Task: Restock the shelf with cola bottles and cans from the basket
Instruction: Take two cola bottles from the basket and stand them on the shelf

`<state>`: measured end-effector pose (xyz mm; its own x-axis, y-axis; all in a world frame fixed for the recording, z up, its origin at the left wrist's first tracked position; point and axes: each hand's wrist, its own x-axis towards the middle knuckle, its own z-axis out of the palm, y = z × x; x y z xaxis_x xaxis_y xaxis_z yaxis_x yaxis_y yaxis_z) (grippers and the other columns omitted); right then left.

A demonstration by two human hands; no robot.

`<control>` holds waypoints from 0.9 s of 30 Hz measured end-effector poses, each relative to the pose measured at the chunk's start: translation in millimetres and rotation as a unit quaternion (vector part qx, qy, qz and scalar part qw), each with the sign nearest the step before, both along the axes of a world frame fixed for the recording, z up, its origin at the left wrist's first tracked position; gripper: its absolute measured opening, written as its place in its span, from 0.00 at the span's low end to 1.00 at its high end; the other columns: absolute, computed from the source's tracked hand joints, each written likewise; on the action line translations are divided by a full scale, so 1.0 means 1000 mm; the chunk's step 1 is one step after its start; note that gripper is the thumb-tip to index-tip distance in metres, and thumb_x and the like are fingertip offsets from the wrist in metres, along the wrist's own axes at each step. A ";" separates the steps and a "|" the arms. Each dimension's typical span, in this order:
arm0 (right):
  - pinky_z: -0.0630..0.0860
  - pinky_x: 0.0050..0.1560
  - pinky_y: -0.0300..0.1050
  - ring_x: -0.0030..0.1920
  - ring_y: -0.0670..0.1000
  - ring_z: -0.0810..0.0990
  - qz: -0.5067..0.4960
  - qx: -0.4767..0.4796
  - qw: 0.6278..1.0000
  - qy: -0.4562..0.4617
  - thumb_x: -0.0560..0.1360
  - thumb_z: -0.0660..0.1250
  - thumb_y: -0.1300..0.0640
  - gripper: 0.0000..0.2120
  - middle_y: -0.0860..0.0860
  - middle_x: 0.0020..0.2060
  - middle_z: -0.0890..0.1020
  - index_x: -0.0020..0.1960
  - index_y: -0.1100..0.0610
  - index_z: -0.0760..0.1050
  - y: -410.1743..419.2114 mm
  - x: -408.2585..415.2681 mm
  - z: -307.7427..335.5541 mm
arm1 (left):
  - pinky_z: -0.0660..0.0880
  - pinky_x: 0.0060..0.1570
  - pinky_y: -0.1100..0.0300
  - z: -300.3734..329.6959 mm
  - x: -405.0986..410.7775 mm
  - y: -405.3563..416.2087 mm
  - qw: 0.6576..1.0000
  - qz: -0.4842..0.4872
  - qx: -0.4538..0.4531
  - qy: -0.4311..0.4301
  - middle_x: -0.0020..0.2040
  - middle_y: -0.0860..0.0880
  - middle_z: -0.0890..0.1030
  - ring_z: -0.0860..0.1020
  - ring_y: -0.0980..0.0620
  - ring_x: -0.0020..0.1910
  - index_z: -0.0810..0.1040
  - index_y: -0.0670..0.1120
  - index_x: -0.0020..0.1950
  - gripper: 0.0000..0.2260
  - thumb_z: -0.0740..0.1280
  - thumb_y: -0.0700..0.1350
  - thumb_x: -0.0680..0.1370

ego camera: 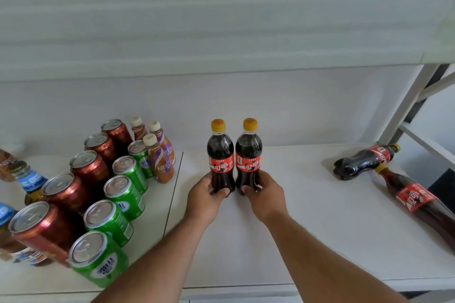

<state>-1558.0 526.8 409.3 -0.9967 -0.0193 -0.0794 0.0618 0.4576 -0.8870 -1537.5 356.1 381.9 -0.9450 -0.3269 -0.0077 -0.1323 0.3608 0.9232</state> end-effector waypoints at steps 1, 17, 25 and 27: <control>0.71 0.55 0.41 0.54 0.48 0.80 0.000 0.001 1.000 0.002 0.78 0.72 0.58 0.18 0.45 0.55 0.83 0.68 0.51 0.78 -0.001 -0.003 0.000 | 0.71 0.49 0.78 0.001 -0.003 -0.001 1.000 -0.001 0.000 0.002 0.54 0.59 0.84 0.79 0.71 0.50 0.81 0.51 0.65 0.18 0.76 0.37 0.77; 0.71 0.53 0.40 0.53 0.47 0.80 -0.005 0.015 1.000 0.001 0.79 0.72 0.58 0.19 0.45 0.55 0.83 0.69 0.51 0.77 -0.010 -0.036 0.006 | 0.73 0.62 0.61 0.006 -0.039 -0.008 1.000 -0.007 -0.013 -0.013 0.62 0.52 0.85 0.80 0.56 0.62 0.79 0.49 0.70 0.21 0.75 0.39 0.78; 0.71 0.70 0.47 0.75 0.56 0.72 0.003 0.041 0.998 -0.047 0.81 0.71 0.53 0.33 0.53 0.75 0.74 0.82 0.55 0.62 -0.005 -0.016 0.013 | 0.65 0.78 0.53 0.010 -0.019 -0.011 0.996 0.000 -0.035 -0.081 0.83 0.48 0.64 0.63 0.49 0.81 0.57 0.48 0.85 0.39 0.74 0.49 0.80; 0.72 0.62 0.44 0.71 0.57 0.76 0.014 0.065 0.996 -0.058 0.82 0.68 0.53 0.28 0.53 0.71 0.77 0.79 0.56 0.65 -0.002 -0.006 0.017 | 0.62 0.78 0.53 0.017 -0.005 -0.013 0.992 0.000 -0.079 -0.098 0.84 0.48 0.61 0.61 0.48 0.82 0.55 0.49 0.86 0.38 0.72 0.53 0.81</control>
<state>-1563.9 524.4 426.4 -0.9800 -0.0290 -0.1970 0.1456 0.5710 -0.8079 -1542.1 343.3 398.8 -0.9307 -0.3380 -0.1400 -0.3033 0.4987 0.8120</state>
